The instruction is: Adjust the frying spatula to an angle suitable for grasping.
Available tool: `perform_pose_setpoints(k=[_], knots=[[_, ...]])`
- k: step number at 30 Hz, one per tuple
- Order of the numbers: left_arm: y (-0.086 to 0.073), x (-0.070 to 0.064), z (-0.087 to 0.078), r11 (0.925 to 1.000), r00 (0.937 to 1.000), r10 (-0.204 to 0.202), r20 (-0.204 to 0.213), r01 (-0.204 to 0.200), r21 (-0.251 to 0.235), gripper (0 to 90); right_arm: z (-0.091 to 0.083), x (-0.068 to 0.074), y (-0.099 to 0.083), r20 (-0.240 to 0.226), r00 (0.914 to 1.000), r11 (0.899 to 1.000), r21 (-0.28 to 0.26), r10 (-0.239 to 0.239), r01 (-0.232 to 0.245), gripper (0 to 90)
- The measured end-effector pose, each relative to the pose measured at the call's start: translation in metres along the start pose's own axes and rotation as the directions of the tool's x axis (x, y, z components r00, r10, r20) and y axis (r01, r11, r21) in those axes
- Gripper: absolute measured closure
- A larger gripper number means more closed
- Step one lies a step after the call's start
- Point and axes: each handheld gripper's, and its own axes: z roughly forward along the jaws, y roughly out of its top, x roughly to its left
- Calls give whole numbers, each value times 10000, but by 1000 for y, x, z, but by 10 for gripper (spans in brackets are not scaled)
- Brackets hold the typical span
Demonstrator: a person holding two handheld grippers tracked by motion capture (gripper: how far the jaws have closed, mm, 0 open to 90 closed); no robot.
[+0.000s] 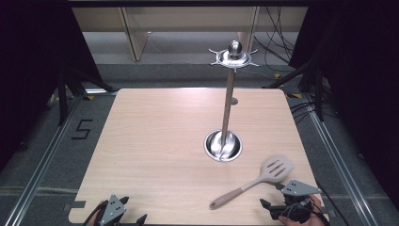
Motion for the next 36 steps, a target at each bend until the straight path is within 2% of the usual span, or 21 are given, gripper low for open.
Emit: perform_pose_setpoints(k=[1, 4, 5, 8, 9, 10, 15, 17, 19, 20, 21, 22, 24, 26, 28, 29, 31, 32, 34, 35, 36], knots=[[1, 2, -1, 9995, 9995, 312, 68, -312, 70, 148, 1, -2, 0, -24, 9998, 9997, -81, -210, 210, 205], [-1, 1, 1, 9998, 9998, 200, 71, -200, 0, 149, 0, -3, 0, -35, 9998, 9998, 1, -199, 199, 206], [0, 3, 1, 9967, 9966, 810, -126, -809, 89, 149, 0, -3, 0, -240, 9997, 10000, 77, -62, 64, 206], [2, 1, 0, 9979, 9979, 642, -85, -643, -27, 148, -1, -4, 1, -155, 9994, 9995, -43, -326, 325, 212], [0, -3, 0, 9999, 9998, 113, -171, -113, 12, 149, -1, -3, 1, -192, 9994, 9995, -36, -300, 299, 215], [2, 1, 0, 9971, 9971, 757, -115, -756, 5, 149, -1, -3, 2, -267, 9992, 9995, -38, -308, 307, 215], [2, 2, 0, 9941, 9944, 1052, -49, -1051, 251, 148, -2, -4, 8, -165, 9964, 9964, 161, -832, 834, 246], [1, 0, 0, 9970, 9970, 762, -98, -760, 167, 148, -2, -7, 11, -59, 9931, 9929, 215, -1172, 1173, 242], [3, 1, 0, 9933, 9933, 1148, -165, -1145, 154, 148, -3, -8, 18, -215, 9922, 9920, 261, -1231, 1236, 243], [3, 1, 1, 9935, 9934, 1138, -168, -1136, 108, 148, -2, -8, 20, -217, 9916, 9915, 228, -1274, 1279, 239], [1, -3, 1, 9984, 9986, 528, -69, -526, 186, 148, -3, -8, 22, -374, 9919, 9917, 379, -1215, 1229, 232], [1, -1, 1, 9963, 9964, 846, -40, -845, 181, 148, -2, -9, 25, -308, 9882, 9881, 297, -1503, 1512, 229], [1, -3, 0, 9978, 9983, 588, -61, -586, 314, 149, -3, -6, 29, -535, 9868, 9869, 426, -1531, 1554, 230], [2, -1, 0, 9954, 9961, 886, -10, -885, 368, 148, 0, -6, 34, -661, 9821, 9831, 389, -1763, 1791, 231], [1, -3, 0, 9975, 9980, 629, -70, -627, 322, 149, 2, -5, 40, -793, 9782, 9797, 429, -1919, 1956, 228], [1, -1, 0, 9956, 9959, 899, -54, -897, 269, 149, 4, -4, 42, -882, 9765, 9783, 492, -1964, 2012, 226], [1, -3, 0, 9997, 9993, 248, -280, -246, 53, 150, 8, -3, 46, -978, 9715, 9735, 545, -2160, 2219, 222], [2, -4, 0, 9998, 9996, 157, -241, -160, -152, 150, 11, -2, 48, -1089, 9696, 9723, 579, -2192, 2264, 223], [2, -3, -1, 9997, 9996, 195, -181, -198, -165, 151, 18, 1, 52, -1257, 9615, 9652, 637, -2444, 2537, 228], [3, 1, -1, 9964, 9965, 790, -281, -798, -283, 151, 19, 3, 53, -1306, 9627, 9656, 782, -2369, 2482, 228], [3, -1, -1, 9976, 9976, 614, -309, -623, -293, 152, 23, 4, 55, -1398, 9567, 9595, 853, -2553, 2685, 229]])
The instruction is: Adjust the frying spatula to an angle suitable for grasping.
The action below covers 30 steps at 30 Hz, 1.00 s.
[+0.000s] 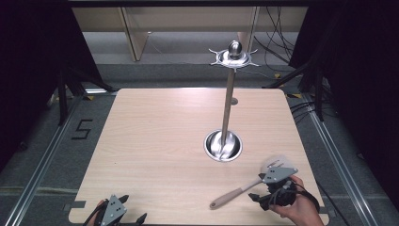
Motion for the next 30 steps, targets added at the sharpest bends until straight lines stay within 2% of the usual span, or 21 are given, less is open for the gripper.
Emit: perform_pose_setpoints(k=[2, 4, 5, 6, 7, 8, 9, 11, 12, 13, 14, 16, 17, 18, 20, 22, 23, 24, 25, 26, 30], knots=[[0, -1, 1, 9998, 9999, -154, 36, 154, -92, 152, 6, 3, 5, -148, 9996, 9995, 219, -222, 225, 240], [0, -4, 0, 9986, 9986, -519, 31, 519, -94, 152, 10, 6, 11, -296, 9979, 9970, 497, -575, 589, 278], [0, -4, -1, 9988, 9989, -476, -21, 476, -66, 152, 12, 8, 14, -260, 9968, 9956, 544, -750, 763, 291], [0, -3, -1, 9991, 9992, -399, -69, 399, -110, 153, 15, 8, 17, -272, 9933, 9918, 572, -1125, 1139, 287], [0, -3, -1, 9991, 9992, -399, -69, 399, -110, 153, 15, 8, 17, -272, 9933, 9918, 572, -1125, 1139, 287], [1, 0, -2, 9999, 9999, 100, -80, -100, 18, 153, 18, 9, 20, -202, 9927, 9902, 717, -1190, 1201, 287], [1, -1, -2, 10000, 9999, -45, -132, 45, -2, 153, 22, 11, 26, -457, 9878, 9835, 976, -1488, 1526, 294], [1, 0, -2, 10000, 9999, -29, -128, 28, -36, 153, 24, 13, 28, -447, 9868, 9806, 1134, -1555, 1597, 296], [0, -2, -1, 9989, 9991, -421, 14, 421, -228, 153, 30, 16, 31, -554, 9829, 9708, 1559, -1759, 1825, 307], [0, -2, -1, 9989, 9991, -421, 14, 421, -228, 153, 30, 16, 31, -554, 9829, 9708, 1559, -1759, 1825, 307], [1, 0, -2, 9997, 9998, -180, 39, 181, -158, 153, 34, 16, 34, -687, 9785, 9644, 1685, -1947, 2038, 318], [1, -1, -2, 9994, 9995, -298, 61, 299, -164, 153, 38, 15, 35, -857, 9779, 9639, 1722, -1908, 2032, 321], [1, 1, -2, 10000, 10000, 61, 56, -60, -79, 153, 40, 14, 36, -938, 9757, 9618, 1736, -1980, 2119, 325], [1, 0, -2, 9999, 10000, -24, 37, 24, -100, 153, 40, 14, 36, -999, 9776, 9588, 1997, -1852, 2021, 332], [0, -5, 0, 9977, 9982, -591, 79, 593, -317, 153, 44, 11, 37, -1207, 9729, 9542, 2042, -1971, 2186, 337], [0, -5, 0, 9977, 9980, -617, 98, 620, -284, 153, 46, 10, 37, -1262, 9754, 9512, 2299, -1808, 2061, 345], [1, -2, -1, 9996, 9999, -112, 69, 114, -269, 153, 46, 11, 37, -1204, 9783, 9516, 2389, -1686, 1934, 345], [1, -2, -1, 9998, 10000, -73, 61, 74, -208, 153, 49, 10, 37, -1451, 9758, 9485, 2489, -1634, 1958, 345], [1, -2, -1, 9998, 10000, -73, 61, 74, -208, 153, 49, 10, 37, -1451, 9758, 9485, 2489, -1634, 1958, 345], [0, -4, -1, 9983, 9986, -531, 46, 532, -251, 153, 49, 9, 37, -1747, 9698, 9424, 2586, -1704, 2122, 347], [0, -5, 0, 9978, 9980, -621, 81, 623, -245, 153, 54, 6, 37, -1823, 9701, 9384, 2766, -1603, 2070, 360]])
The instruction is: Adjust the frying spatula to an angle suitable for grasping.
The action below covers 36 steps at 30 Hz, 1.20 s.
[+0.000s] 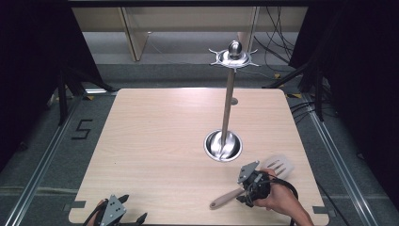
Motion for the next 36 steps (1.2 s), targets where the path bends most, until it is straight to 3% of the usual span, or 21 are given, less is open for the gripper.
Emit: perform_pose_setpoints(k=[1, 3, 4, 5, 6, 7, 8, 10, 13, 18, 20, 21, 23, 24, 26, 28, 31, 33, 34, 35, 36], knots=[[0, 0, 0, 10000, 10000, 0, 0, 0, 0, 153, 0, 0, 0, 0, 10000, 10000, 0, 0, 0, 360], [1, 4, 0, 9984, 9984, 573, 8, -573, 24, 153, 3, -1, 0, -41, 9999, 9997, 221, 131, -130, 375], [1, 3, 0, 9990, 9990, 448, 4, -448, -5, 153, 3, -2, 1, -183, 9998, 9997, 217, 97, -93, 381], [0, 0, 0, 10000, 10000, -7, 3, 7, -54, 152, 4, -3, 1, -171, 9999, 9998, 182, -10, 13, 391], [0, -1, 1, 10000, 10000, -36, 36, 37, -62, 152, 4, -4, 2, -198, 9998, 9997, 226, 32, -27, 408], [1, 1, 0, 9997, 9997, 246, 53, -246, 77, 152, 4, -6, 3, -279, 9995, 9995, 281, -159, 166, 418], [1, 2, 0, 9991, 9991, 415, 40, -415, 60, 152, 4, -5, 4, -240, 9997, 9991, 420, -11, 21, 419], [1, 2, -1, 9987, 9988, 488, 49, -489, 118, 152, 4, -7, 7, -376, 9992, 9977, 647, -162, 187, 433], [0, -1, 0, 10000, 10000, 57, 76, -57, 23, 152, 5, -8, 13, -469, 9976, 9935, 1002, -500, 545, 456], [0, -1, 0, 9999, 10000, 64, 63, -65, 99, 152, 4, -8, 20, -841, 9929, 9827, 1575, -844, 969, 509], [0, -2, 1, 9999, 10000, 95, 29, -96, 58, 152, 5, -8, 21, -819, 9918, 9815, 1565, -984, 1103, 518], [1, 2, 0, 9979, 9979, 645, 74, -646, 68, 152, 3, -7, 22, -675, 9946, 9794, 1808, -791, 901, 534], [2, 2, -1, 9976, 9977, 672, 85, -673, 142, 152, 3, -6, 23, -431, 9956, 9763, 1967, -834, 903, 561], [2, 2, -1, 9982, 9982, 589, 99, -590, 112, 152, 4, -7, 24, -502, 9925, 9755, 1855, -1111, 1186, 572], [2, 2, -1, 9978, 9979, 649, 76, -650, 165, 152, 2, -7, 25, -330, 9925, 9663, 2266, -1179, 1223, 592], [2, 2, -1, 9977, 9977, 668, 103, -669, 139, 152, 3, -10, 26, -483, 9873, 9637, 2150, -1512, 1581, 619], [1, 1, 1, 9986, 9985, 536, 109, -536, -18, 152, 2, -12, 27, -134, 9959, 9641, 2500, -893, 898, 668], [1, 2, 0, 9969, 9969, 775, 99, -776, 102, 152, 2, -15, 29, -66, 9958, 9576, 2736, -917, 900, 699], [1, 1, 0, 9981, 9980, 619, 126, -620, 67, 152, 2, -18, 30, -126, 9952, 9548, 2808, -975, 971, 713], [0, 0, 1, 9993, 9992, 373, 120, -373, -50, 152, 3, -16, 30, -102, 9982, 9564, 2859, -586, 591, 719], [1, 1, 1, 9990, 9989, 454, 113, -453, -28, 152, 2, -17, 32, -58, 9993, 9515, 3054, -377, 376, 725]])
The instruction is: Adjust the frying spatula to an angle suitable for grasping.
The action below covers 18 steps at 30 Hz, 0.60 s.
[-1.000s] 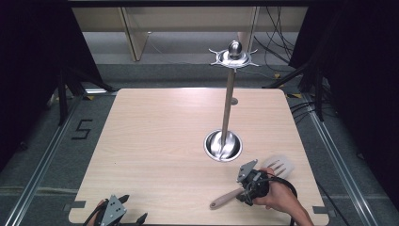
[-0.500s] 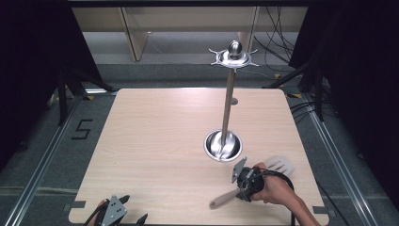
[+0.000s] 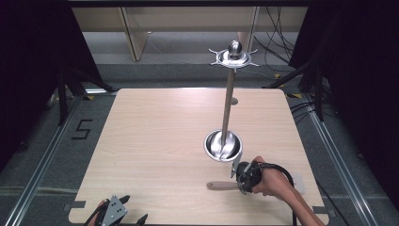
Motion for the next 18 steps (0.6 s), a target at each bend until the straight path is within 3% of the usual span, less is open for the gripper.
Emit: perform_pose_setpoints(k=[1, 6, 7, 8, 10, 11, 12, 14, 15, 16, 18], knots=[[0, 1, 0, 10000, 10000, 89, 20, -89, -22, 152, 1, -6, 2, -51, 9983, 9982, -90, -589, 588, 728], [1, 3, -2, 9975, 9982, 605, 60, -607, 359, 152, 2, -12, 3, -283, 9961, 9965, -3, -837, 838, 734], [1, 1, -2, 9991, 9996, 274, 84, -277, 324, 152, 2, -12, 3, -260, 9963, 9966, 5, -822, 822, 735], [1, 1, -1, 9985, 9990, 425, 156, -430, 345, 152, 2, -13, 3, -291, 9958, 9962, 1, -872, 872, 737], [1, 0, -1, 9990, 9996, 279, 82, -282, 337, 152, 2, -13, 4, -331, 9953, 9958, 31, -910, 911, 739], [1, 1, -1, 9983, 9989, 458, 36, -459, 353, 152, 2, -14, 4, -331, 9951, 9957, 49, -927, 929, 743], [-1, -3, 0, 9995, 9999, -119, -16, 119, 286, 151, 2, -14, 5, -306, 9950, 9954, 86, -948, 951, 746], [1, 1, 0, 9982, 9989, 466, -68, -463, 381, 152, 2, -15, 7, -423, 9934, 9937, 277, -1070, 1082, 750], [0, -2, 0, 9998, 10000, -5, 0, 5, 196, 152, 2, -14, 7, -338, 9936, 9938, 237, -1079, 1088, 750], [1, 1, 0, 9983, 9988, 486, 80, -489, 331, 152, 3, -14, 7, -298, 9929, 9930, 221, -1151, 1158, 752], [0, -1, 0, 9995, 9999, 121, 39, -123, 302, 152, 2, -12, 8, -281, 9937, 9933, 376, -1086, 1096, 757]])
